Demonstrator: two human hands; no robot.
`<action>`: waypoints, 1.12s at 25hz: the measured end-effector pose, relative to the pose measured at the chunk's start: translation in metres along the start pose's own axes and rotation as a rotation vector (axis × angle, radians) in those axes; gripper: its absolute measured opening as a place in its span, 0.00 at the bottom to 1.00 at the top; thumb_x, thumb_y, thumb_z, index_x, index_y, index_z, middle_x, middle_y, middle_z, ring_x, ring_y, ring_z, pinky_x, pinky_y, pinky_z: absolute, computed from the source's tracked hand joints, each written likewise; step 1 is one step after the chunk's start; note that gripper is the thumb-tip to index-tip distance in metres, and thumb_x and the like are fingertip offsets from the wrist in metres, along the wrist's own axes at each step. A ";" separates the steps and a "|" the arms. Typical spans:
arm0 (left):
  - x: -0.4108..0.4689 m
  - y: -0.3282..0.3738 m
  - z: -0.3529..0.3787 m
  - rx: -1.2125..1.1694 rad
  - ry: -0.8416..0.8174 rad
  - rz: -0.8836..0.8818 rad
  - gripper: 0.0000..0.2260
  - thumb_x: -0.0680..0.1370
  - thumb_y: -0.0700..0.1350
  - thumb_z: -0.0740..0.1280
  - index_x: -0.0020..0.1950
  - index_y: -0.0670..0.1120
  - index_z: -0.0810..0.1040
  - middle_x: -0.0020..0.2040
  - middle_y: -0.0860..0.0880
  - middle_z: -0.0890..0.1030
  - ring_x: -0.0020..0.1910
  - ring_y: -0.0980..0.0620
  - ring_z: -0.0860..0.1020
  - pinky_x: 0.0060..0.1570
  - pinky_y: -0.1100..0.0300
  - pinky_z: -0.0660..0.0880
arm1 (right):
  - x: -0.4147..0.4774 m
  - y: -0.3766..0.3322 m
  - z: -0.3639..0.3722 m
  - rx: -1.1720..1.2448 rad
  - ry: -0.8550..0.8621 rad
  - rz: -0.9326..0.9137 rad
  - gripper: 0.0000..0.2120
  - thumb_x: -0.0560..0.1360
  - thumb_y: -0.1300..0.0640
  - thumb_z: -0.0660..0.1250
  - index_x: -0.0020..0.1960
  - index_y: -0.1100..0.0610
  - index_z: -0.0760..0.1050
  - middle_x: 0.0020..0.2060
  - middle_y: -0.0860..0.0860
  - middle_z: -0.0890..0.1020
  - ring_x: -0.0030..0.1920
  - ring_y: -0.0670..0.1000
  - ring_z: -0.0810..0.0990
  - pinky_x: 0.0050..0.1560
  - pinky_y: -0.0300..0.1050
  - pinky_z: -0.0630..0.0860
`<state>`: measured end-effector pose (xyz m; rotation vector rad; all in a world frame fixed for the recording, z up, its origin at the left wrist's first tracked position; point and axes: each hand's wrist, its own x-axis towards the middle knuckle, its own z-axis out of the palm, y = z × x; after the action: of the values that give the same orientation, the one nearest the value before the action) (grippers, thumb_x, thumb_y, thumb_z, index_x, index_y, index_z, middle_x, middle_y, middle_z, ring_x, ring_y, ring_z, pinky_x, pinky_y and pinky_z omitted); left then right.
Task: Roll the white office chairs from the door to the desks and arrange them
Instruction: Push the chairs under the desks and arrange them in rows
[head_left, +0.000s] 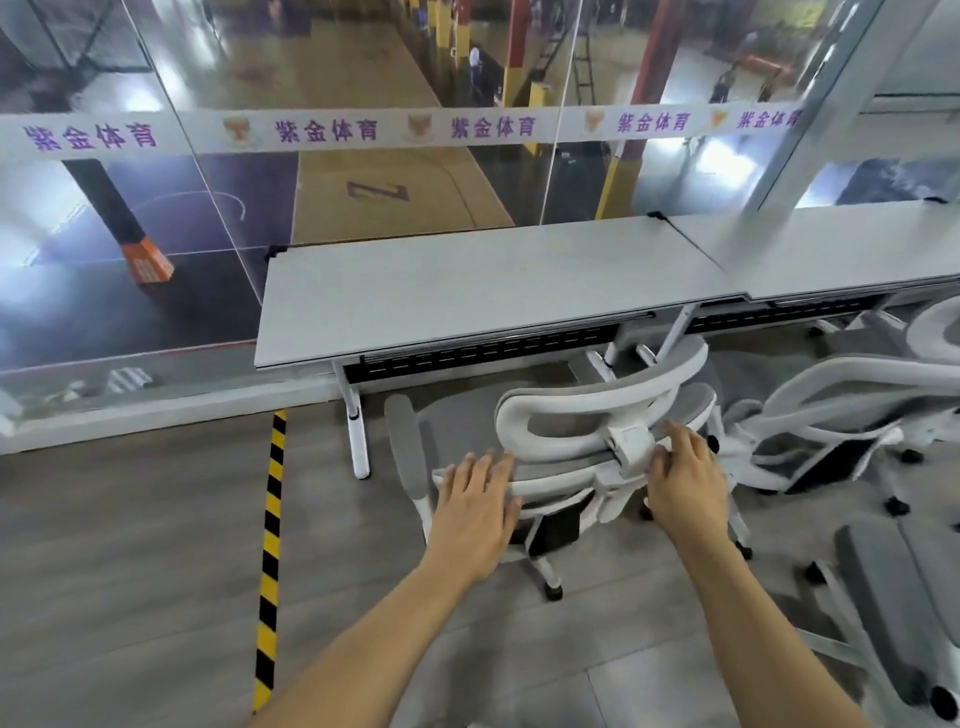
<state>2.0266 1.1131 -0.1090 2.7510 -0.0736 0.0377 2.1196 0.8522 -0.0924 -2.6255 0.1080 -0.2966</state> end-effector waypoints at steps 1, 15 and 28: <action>0.008 0.000 0.008 0.003 -0.020 -0.024 0.30 0.80 0.60 0.40 0.79 0.50 0.57 0.77 0.47 0.63 0.78 0.42 0.57 0.77 0.45 0.50 | 0.015 0.008 0.005 0.004 -0.011 0.013 0.20 0.82 0.54 0.55 0.73 0.55 0.68 0.73 0.56 0.70 0.71 0.61 0.68 0.68 0.60 0.66; 0.030 -0.078 0.013 -0.008 0.059 -0.067 0.20 0.82 0.58 0.49 0.68 0.53 0.70 0.62 0.52 0.73 0.65 0.49 0.67 0.67 0.51 0.68 | 0.025 0.016 0.056 -0.045 -0.052 -0.183 0.24 0.82 0.50 0.53 0.70 0.64 0.71 0.71 0.64 0.71 0.75 0.61 0.62 0.76 0.60 0.58; 0.005 -0.108 -0.003 -0.089 0.040 -0.136 0.20 0.82 0.56 0.51 0.71 0.53 0.69 0.67 0.50 0.72 0.72 0.45 0.63 0.74 0.47 0.61 | 0.015 -0.013 0.071 0.076 -0.150 -0.103 0.21 0.83 0.50 0.57 0.74 0.55 0.69 0.78 0.57 0.63 0.80 0.57 0.55 0.79 0.53 0.51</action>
<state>2.0378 1.2140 -0.1468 2.6586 0.1191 0.0509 2.1504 0.8944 -0.1444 -2.5719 -0.0872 -0.1353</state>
